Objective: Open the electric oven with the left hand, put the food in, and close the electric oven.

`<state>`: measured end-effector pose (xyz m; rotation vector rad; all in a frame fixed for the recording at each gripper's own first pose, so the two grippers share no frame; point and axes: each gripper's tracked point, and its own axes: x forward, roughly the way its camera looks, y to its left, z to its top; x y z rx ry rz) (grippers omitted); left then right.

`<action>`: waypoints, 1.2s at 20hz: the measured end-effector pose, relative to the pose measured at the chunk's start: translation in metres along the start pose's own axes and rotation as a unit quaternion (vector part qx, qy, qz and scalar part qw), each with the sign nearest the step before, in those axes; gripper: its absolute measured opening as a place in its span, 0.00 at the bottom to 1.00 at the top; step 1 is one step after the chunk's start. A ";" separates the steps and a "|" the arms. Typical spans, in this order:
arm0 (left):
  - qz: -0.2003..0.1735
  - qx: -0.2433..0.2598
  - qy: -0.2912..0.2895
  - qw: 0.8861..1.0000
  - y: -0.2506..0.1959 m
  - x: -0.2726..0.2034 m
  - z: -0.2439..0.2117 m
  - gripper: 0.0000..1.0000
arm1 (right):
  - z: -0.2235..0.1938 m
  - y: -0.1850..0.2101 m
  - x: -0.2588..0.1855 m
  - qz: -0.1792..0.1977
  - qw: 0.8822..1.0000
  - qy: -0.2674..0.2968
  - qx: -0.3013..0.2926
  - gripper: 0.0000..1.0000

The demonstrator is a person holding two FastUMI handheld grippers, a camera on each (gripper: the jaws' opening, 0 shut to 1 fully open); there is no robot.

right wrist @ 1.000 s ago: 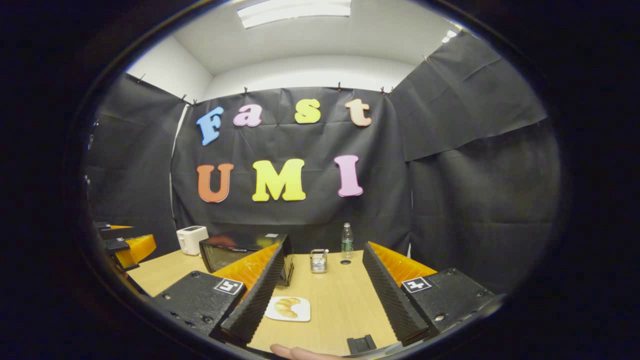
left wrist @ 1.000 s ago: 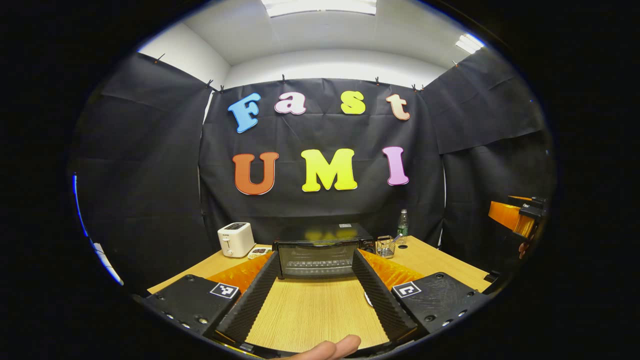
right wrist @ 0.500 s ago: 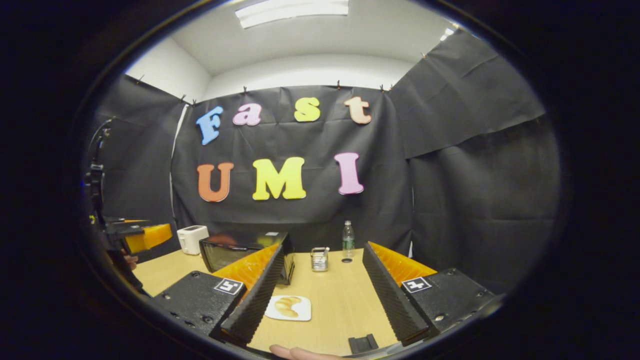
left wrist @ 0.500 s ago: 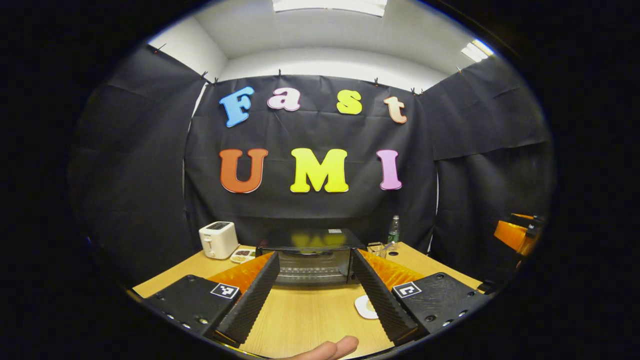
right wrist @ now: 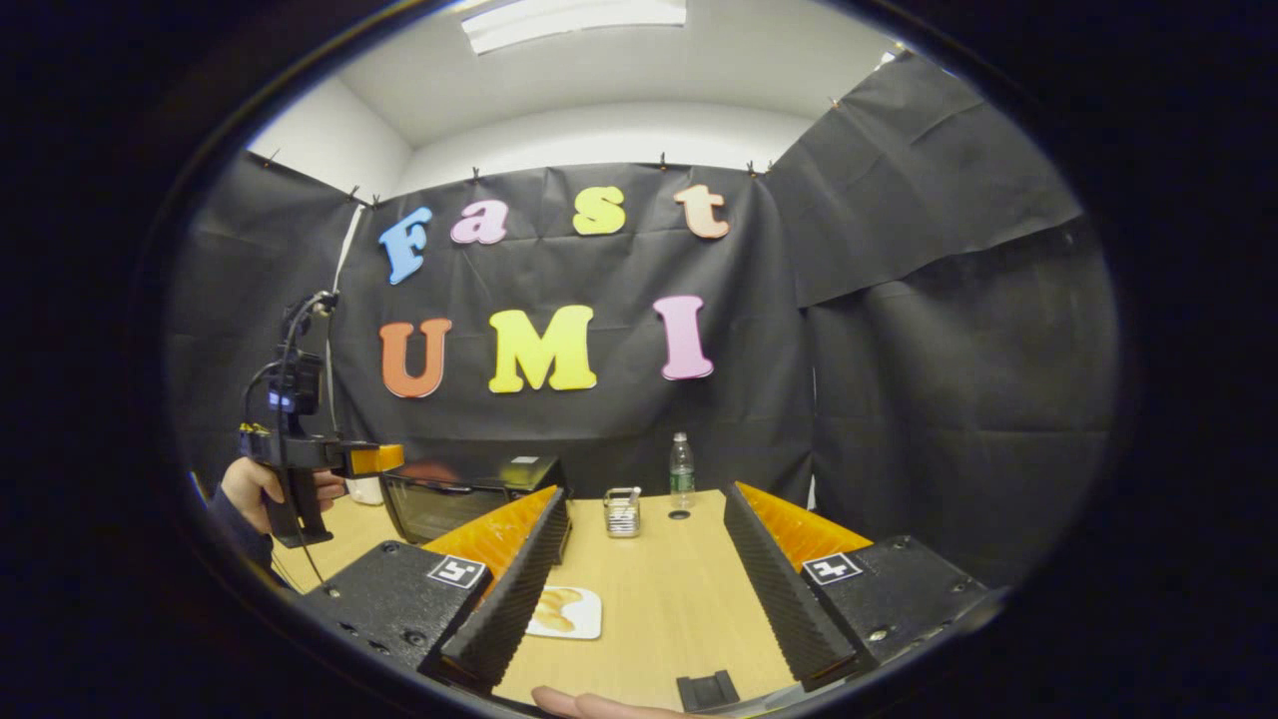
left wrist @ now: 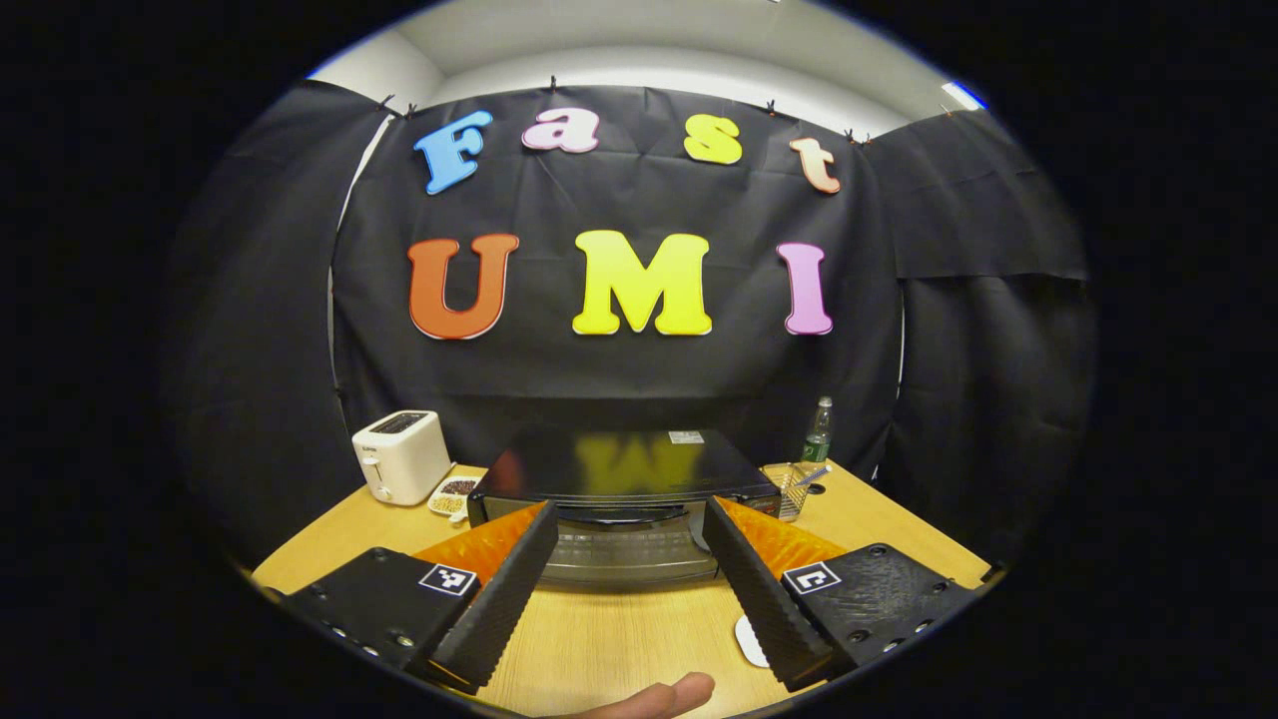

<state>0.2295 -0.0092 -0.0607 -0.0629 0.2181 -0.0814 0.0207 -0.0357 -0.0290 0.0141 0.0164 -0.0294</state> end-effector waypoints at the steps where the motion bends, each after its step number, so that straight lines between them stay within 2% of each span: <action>1: 0.001 0.003 0.006 1.000 0.002 0.015 -0.004 1.00 | -0.003 -0.002 0.002 -0.001 1.000 0.001 0.001 0.96; 2: 0.001 0.012 0.008 1.000 0.004 0.028 -0.005 0.96 | -0.007 -0.004 0.004 0.000 1.000 0.004 0.004 0.96; 5: 0.012 0.034 -0.001 0.999 0.015 0.063 -0.005 0.96 | -0.018 -0.007 0.011 0.003 1.000 0.013 0.010 0.96; 9: -0.003 0.027 0.019 0.999 0.011 0.093 -0.018 0.96 | -0.026 -0.012 0.017 0.005 1.000 0.019 0.014 0.96; 13: 0.006 0.022 0.050 0.999 0.014 0.110 -0.041 0.96 | -0.027 -0.018 0.018 0.000 1.000 0.016 0.015 0.96; 16: -0.005 0.024 0.052 0.998 0.010 0.113 -0.042 0.99 | -0.028 -0.017 0.017 0.002 1.000 0.016 0.014 0.96; 17: -0.007 0.019 0.055 0.998 0.011 0.110 -0.045 0.92 | -0.027 -0.018 0.016 0.002 1.000 0.014 0.014 0.96; 18: -0.007 0.015 0.061 0.998 0.011 0.108 -0.047 0.99 | -0.025 -0.019 0.016 0.001 1.000 0.012 0.015 0.96; 24: 0.014 0.009 0.096 0.995 0.008 0.080 -0.060 1.00 | -0.019 -0.011 0.009 0.007 1.000 0.006 0.010 0.96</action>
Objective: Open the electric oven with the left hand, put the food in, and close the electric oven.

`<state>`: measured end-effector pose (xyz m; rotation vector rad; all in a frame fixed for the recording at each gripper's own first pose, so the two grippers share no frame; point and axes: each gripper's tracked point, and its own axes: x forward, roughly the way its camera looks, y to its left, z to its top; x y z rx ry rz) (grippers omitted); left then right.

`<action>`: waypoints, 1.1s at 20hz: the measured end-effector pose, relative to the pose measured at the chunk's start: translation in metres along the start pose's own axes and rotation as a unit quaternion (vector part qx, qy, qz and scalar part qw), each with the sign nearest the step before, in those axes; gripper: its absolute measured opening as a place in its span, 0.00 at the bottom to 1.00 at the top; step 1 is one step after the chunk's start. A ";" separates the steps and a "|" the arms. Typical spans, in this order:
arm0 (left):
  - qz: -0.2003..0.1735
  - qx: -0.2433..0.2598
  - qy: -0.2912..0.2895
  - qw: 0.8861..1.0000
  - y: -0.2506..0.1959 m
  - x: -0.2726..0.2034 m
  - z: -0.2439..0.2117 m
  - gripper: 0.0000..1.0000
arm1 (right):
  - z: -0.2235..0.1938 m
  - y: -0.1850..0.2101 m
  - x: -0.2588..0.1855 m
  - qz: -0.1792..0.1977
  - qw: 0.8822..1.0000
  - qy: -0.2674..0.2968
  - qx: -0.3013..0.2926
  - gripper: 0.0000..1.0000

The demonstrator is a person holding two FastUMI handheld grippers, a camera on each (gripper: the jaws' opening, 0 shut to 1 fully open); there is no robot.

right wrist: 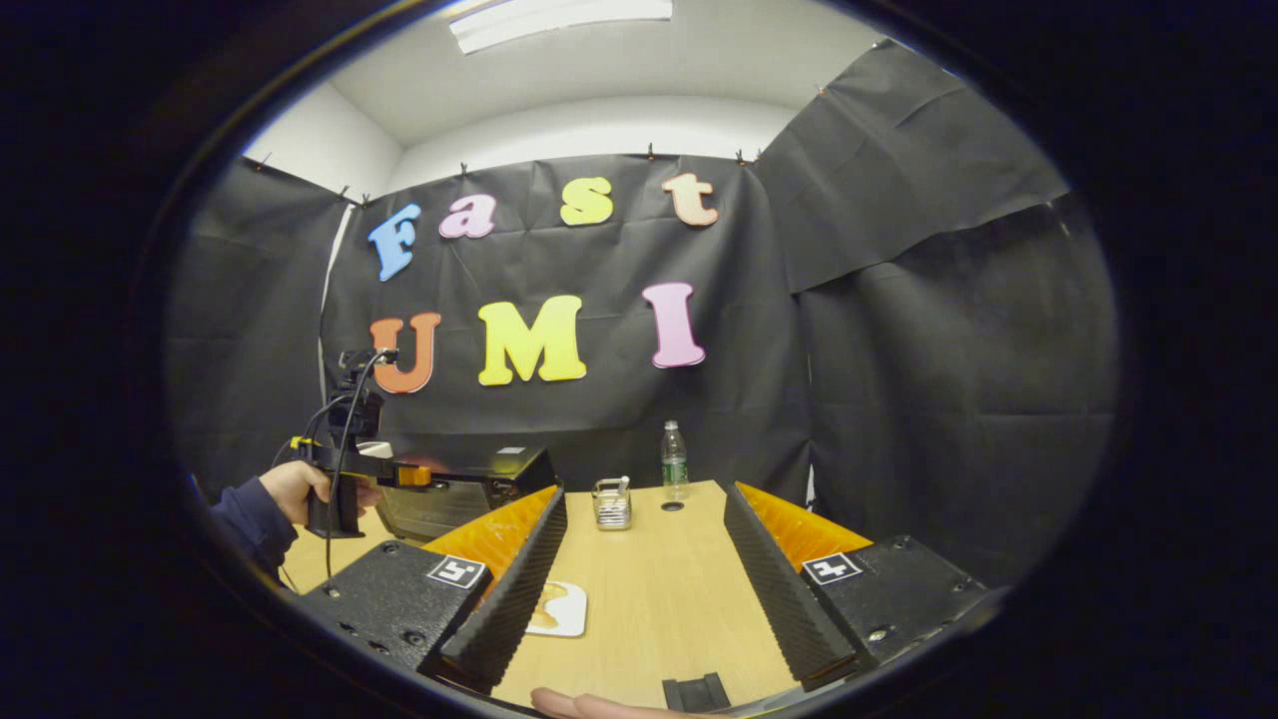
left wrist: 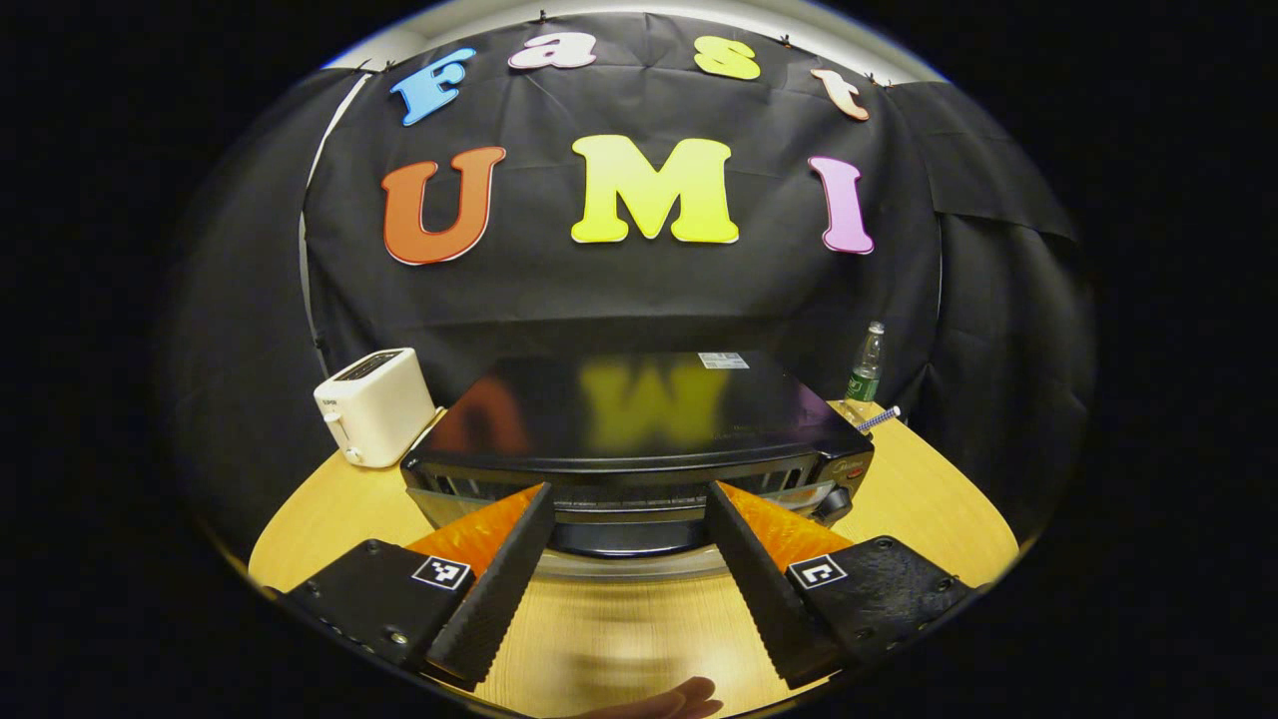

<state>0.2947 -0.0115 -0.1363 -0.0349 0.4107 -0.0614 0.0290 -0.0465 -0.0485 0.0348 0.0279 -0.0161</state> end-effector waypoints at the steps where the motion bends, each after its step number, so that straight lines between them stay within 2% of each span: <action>1: 0.000 0.000 0.006 1.000 -0.001 -0.004 -0.007 1.00 | 0.002 0.000 -0.001 0.000 1.000 -0.002 -0.002 0.96; 9: 0.008 0.002 0.028 1.000 -0.008 -0.054 -0.076 0.99 | 0.002 0.010 -0.005 0.009 1.000 -0.004 -0.003 0.96; 22: 0.004 -0.012 0.026 1.000 -0.010 -0.069 -0.157 0.98 | -0.029 0.027 0.014 0.015 0.999 0.036 -0.011 0.96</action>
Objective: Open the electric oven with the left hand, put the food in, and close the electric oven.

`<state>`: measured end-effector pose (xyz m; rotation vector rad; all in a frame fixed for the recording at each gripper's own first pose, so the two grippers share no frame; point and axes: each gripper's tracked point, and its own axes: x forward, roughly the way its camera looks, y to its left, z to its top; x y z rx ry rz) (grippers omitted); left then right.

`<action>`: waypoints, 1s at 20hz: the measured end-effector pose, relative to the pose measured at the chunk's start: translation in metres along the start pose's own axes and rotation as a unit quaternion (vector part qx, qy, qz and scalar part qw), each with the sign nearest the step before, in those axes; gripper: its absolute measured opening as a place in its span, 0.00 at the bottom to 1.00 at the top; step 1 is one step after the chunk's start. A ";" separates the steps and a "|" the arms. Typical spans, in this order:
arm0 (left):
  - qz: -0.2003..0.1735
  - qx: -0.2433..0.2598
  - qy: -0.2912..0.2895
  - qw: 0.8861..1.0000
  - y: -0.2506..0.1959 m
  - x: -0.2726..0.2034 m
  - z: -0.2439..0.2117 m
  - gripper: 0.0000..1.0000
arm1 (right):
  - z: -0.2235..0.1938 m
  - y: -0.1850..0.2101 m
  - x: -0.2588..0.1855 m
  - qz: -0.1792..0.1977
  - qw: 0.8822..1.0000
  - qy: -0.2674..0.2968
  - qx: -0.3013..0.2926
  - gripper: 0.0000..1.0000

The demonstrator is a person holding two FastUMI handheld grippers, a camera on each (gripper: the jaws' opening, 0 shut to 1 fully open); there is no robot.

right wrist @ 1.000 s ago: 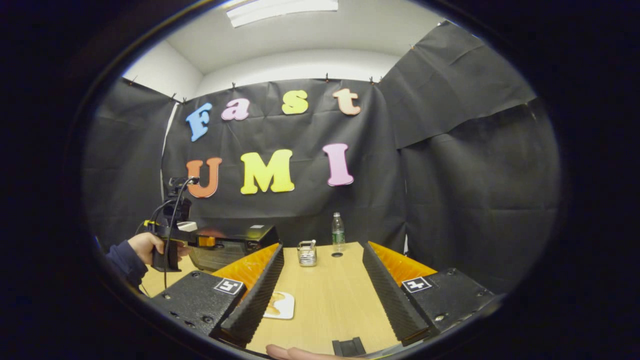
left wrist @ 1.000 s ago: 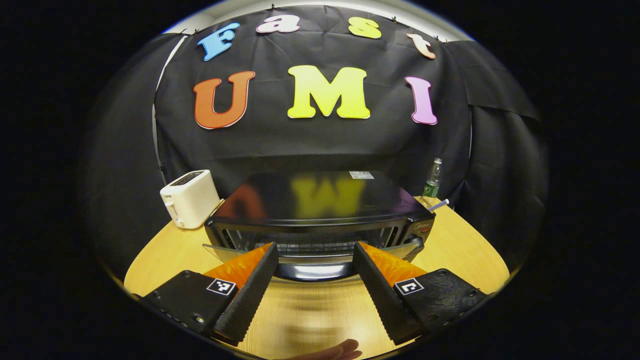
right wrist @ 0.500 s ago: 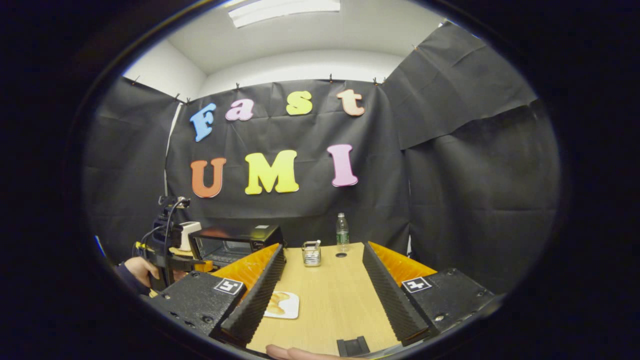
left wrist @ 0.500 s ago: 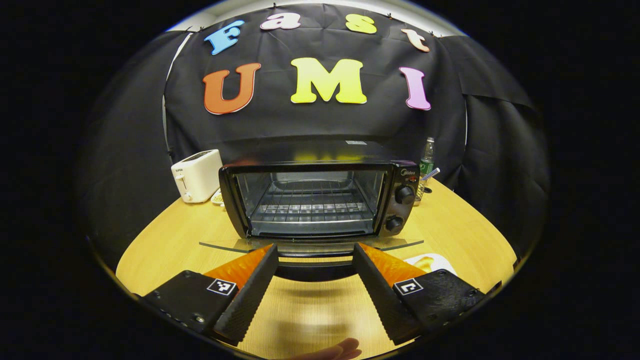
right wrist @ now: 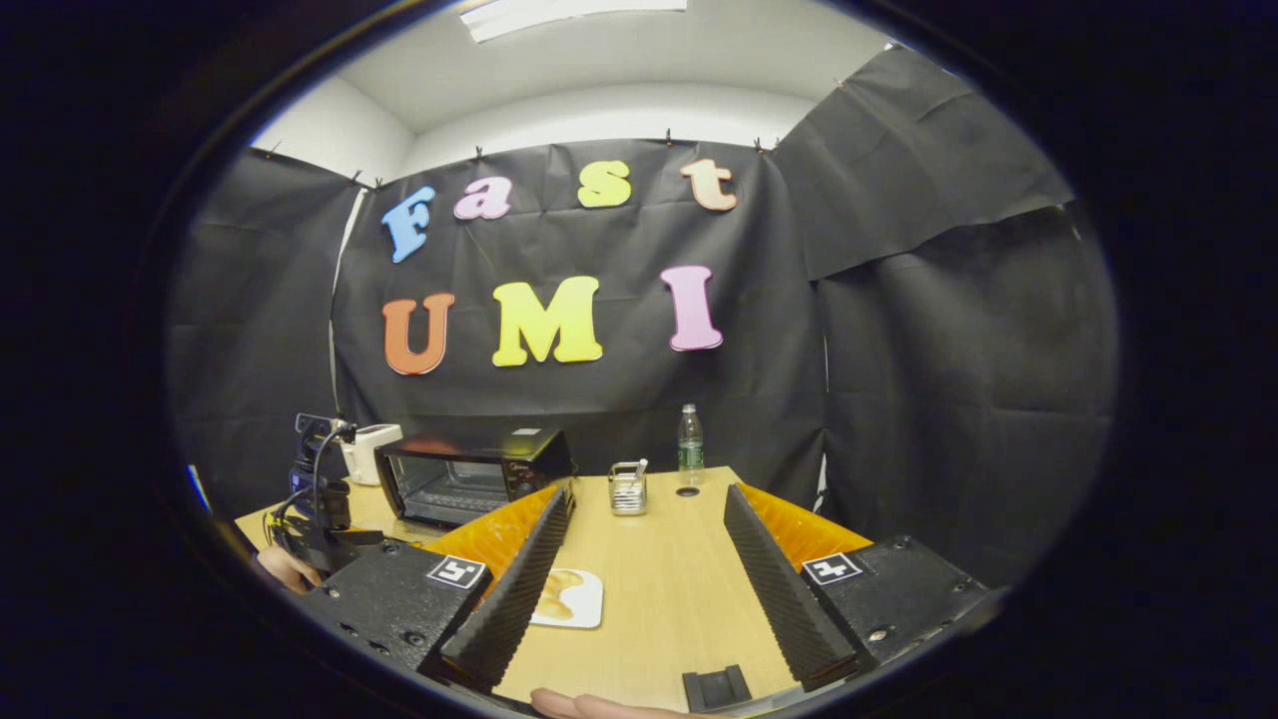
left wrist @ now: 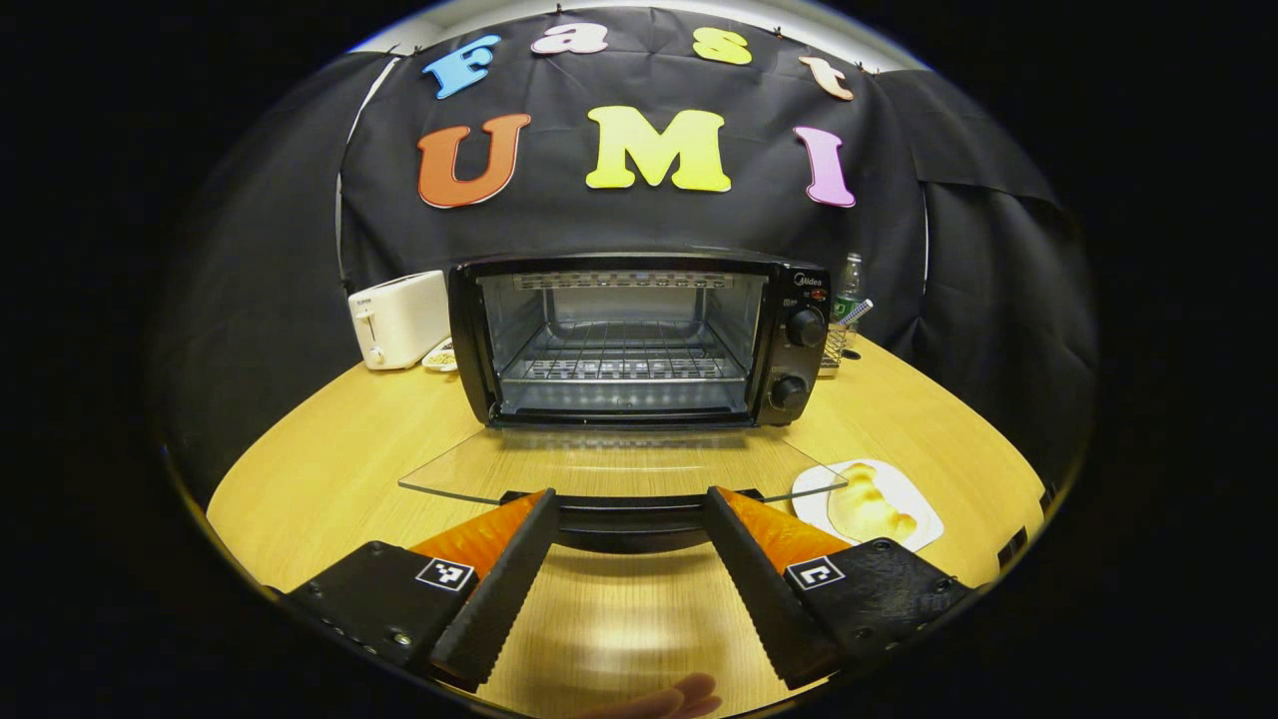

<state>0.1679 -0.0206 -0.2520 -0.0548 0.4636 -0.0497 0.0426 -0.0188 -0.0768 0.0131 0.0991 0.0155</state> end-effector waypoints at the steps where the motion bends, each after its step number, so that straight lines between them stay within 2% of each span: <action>1: 0.000 -0.005 0.003 1.000 0.001 -0.001 -0.004 0.98 | -0.003 0.002 0.002 0.000 1.000 0.005 0.001 0.96; 5: -0.005 -0.029 0.046 0.998 0.003 0.010 -0.036 0.96 | -0.012 0.015 0.009 0.009 1.000 0.019 -0.010 1.00; 8: -0.002 -0.014 0.015 1.000 0.007 0.010 -0.023 0.94 | -0.016 0.020 0.015 0.010 1.000 0.024 -0.018 0.99; 11: -0.001 -0.023 0.009 1.000 0.014 0.004 -0.022 0.93 | -0.025 0.027 0.023 0.020 0.999 0.033 -0.023 0.99; 13: -0.005 -0.026 -0.024 0.999 0.018 -0.016 -0.003 0.93 | -0.037 0.037 0.036 0.038 0.998 0.046 -0.027 0.98; 17: -0.004 -0.020 -0.105 0.994 0.023 -0.078 0.044 0.93 | -0.076 0.061 0.064 0.080 0.991 0.109 0.000 0.98; 20: 0.000 -0.016 -0.148 0.989 0.028 -0.130 0.075 0.92 | -0.106 0.066 0.087 0.082 0.985 0.150 0.001 0.97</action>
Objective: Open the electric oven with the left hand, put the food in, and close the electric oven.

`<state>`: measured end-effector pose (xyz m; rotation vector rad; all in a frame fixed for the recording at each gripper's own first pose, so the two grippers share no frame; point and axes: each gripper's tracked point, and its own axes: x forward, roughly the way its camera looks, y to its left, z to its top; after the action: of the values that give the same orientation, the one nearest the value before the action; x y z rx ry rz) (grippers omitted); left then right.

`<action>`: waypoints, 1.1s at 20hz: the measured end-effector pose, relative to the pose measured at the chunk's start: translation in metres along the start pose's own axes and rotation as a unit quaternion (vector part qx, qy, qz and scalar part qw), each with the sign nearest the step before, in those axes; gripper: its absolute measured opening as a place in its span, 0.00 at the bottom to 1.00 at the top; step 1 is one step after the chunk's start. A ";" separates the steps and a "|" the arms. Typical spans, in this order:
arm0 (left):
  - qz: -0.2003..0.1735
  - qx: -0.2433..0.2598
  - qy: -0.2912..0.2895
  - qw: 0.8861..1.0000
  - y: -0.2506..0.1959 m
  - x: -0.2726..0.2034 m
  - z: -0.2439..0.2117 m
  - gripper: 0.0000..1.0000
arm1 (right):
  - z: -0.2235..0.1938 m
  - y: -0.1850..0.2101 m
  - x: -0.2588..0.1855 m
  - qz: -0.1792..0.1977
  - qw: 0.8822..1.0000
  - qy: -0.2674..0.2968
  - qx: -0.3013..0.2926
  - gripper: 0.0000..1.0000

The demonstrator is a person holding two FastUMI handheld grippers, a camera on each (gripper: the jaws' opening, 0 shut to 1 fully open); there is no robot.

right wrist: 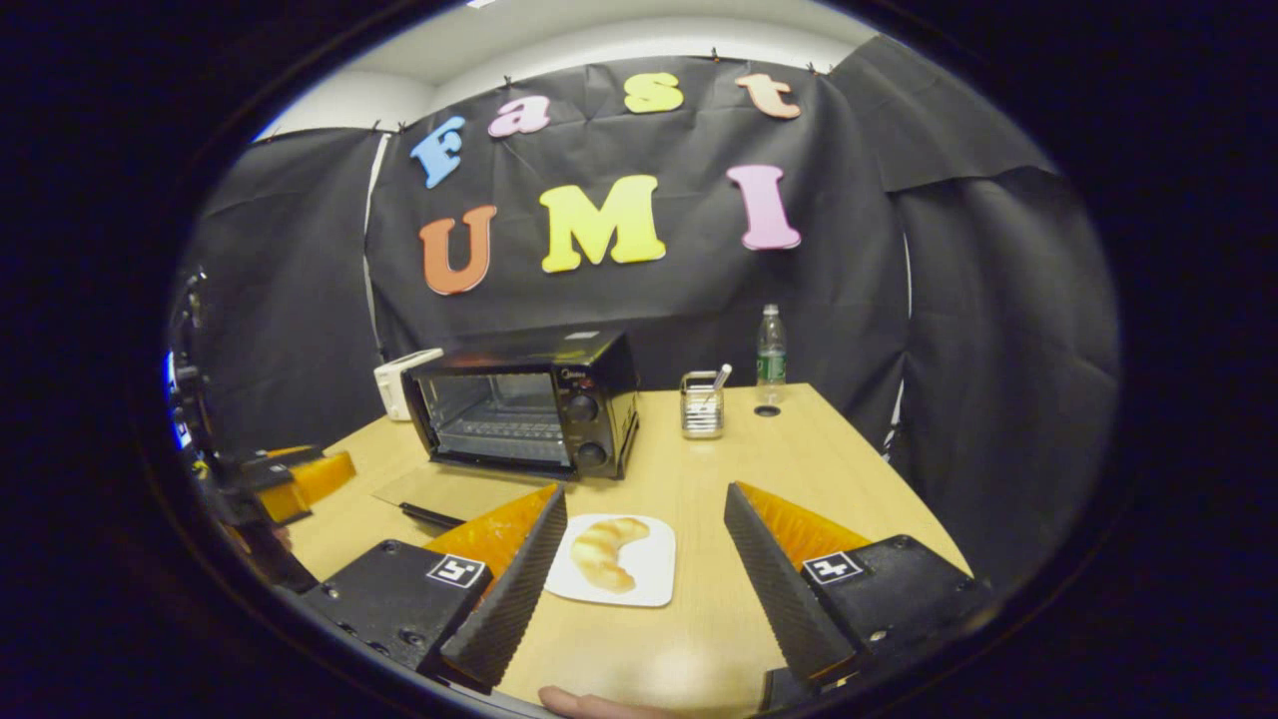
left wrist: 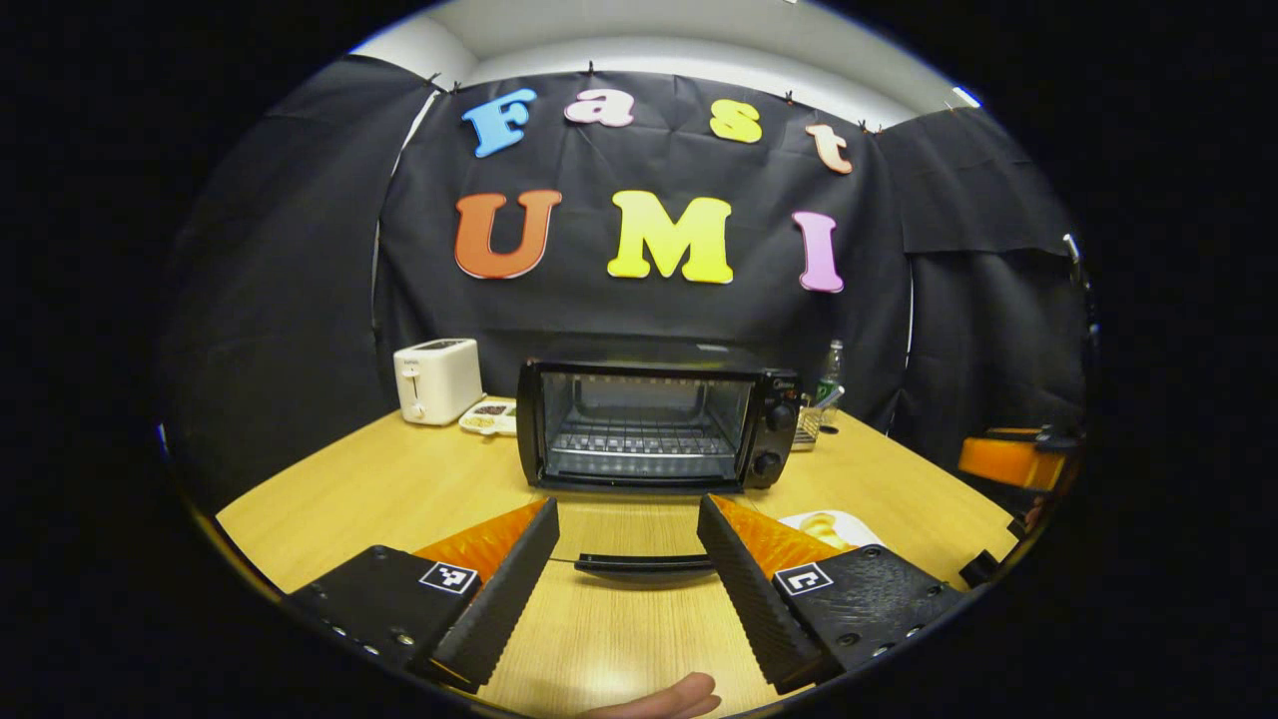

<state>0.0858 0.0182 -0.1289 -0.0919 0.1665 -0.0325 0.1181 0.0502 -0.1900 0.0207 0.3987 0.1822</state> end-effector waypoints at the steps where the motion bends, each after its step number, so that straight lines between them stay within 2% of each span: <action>1: -0.001 0.001 -0.013 1.000 -0.001 -0.013 0.012 0.93 | -0.006 0.002 0.010 0.000 1.000 0.008 0.000 0.97; 7: 0.013 0.013 -0.052 0.998 0.011 -0.084 0.053 0.93 | -0.057 0.026 0.067 0.038 0.996 0.079 -0.001 0.96; 8: 0.018 0.018 -0.058 0.998 0.014 -0.095 0.058 0.92 | -0.067 0.031 0.076 0.048 0.994 0.095 -0.004 1.00; 13: 0.013 0.027 -0.085 0.996 0.019 -0.135 0.081 0.92 | -0.102 0.045 0.099 0.074 0.986 0.148 -0.019 0.84; 15: 0.009 0.017 -0.092 0.996 0.020 -0.147 0.085 0.92 | -0.111 0.049 0.103 0.075 0.983 0.164 -0.017 0.83; 17: -0.005 0.007 -0.087 0.996 0.018 -0.142 0.080 0.92 | -0.116 0.052 0.106 0.073 0.982 0.174 -0.022 0.71; 20: -0.016 0.013 -0.073 0.997 0.011 -0.132 0.075 0.93 | -0.122 0.054 0.106 0.073 0.979 0.190 -0.026 0.70; 22: -0.020 0.023 -0.077 0.997 0.005 -0.129 0.075 0.92 | -0.122 0.054 0.108 0.071 0.979 0.190 -0.021 0.64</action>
<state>-0.0282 0.0354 -0.0344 -0.0517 0.0102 -0.0689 0.1591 0.1208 -0.3408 -0.0285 0.7767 0.3386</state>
